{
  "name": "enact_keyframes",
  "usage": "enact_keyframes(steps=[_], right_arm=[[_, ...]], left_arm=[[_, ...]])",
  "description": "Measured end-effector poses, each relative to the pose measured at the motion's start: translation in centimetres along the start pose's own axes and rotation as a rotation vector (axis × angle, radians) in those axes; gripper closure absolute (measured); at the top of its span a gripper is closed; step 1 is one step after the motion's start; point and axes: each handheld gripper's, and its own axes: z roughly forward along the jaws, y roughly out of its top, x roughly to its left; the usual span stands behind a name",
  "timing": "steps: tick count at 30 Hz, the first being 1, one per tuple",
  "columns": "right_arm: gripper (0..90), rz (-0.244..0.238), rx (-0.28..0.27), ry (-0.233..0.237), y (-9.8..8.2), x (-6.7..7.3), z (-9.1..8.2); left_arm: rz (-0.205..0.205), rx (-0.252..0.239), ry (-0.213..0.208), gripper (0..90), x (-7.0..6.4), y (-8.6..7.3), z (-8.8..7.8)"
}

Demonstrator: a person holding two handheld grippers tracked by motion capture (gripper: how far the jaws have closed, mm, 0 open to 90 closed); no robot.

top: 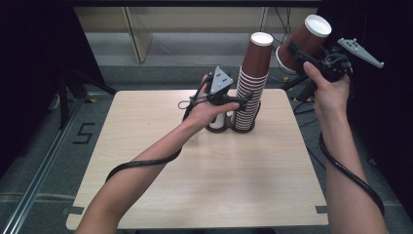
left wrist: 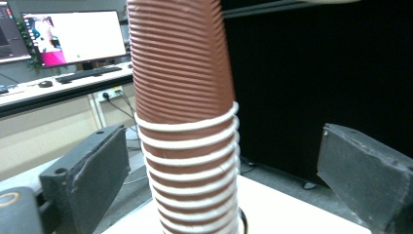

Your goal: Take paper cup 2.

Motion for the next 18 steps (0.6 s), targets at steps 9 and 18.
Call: enact_keyframes(steps=[9, 18], right_arm=[[16.3, -0.039, 0.086, 0.038, -3.8, 1.3, -3.3], [16.2, -0.108, 0.174, 0.045, -8.9, 2.5, -6.3]], left_arm=[[0.016, 0.013, -0.057, 3.8, -2.0, -2.3, -6.8], [0.093, 0.048, -0.099, 4.0, -4.0, -5.0, -11.2]])
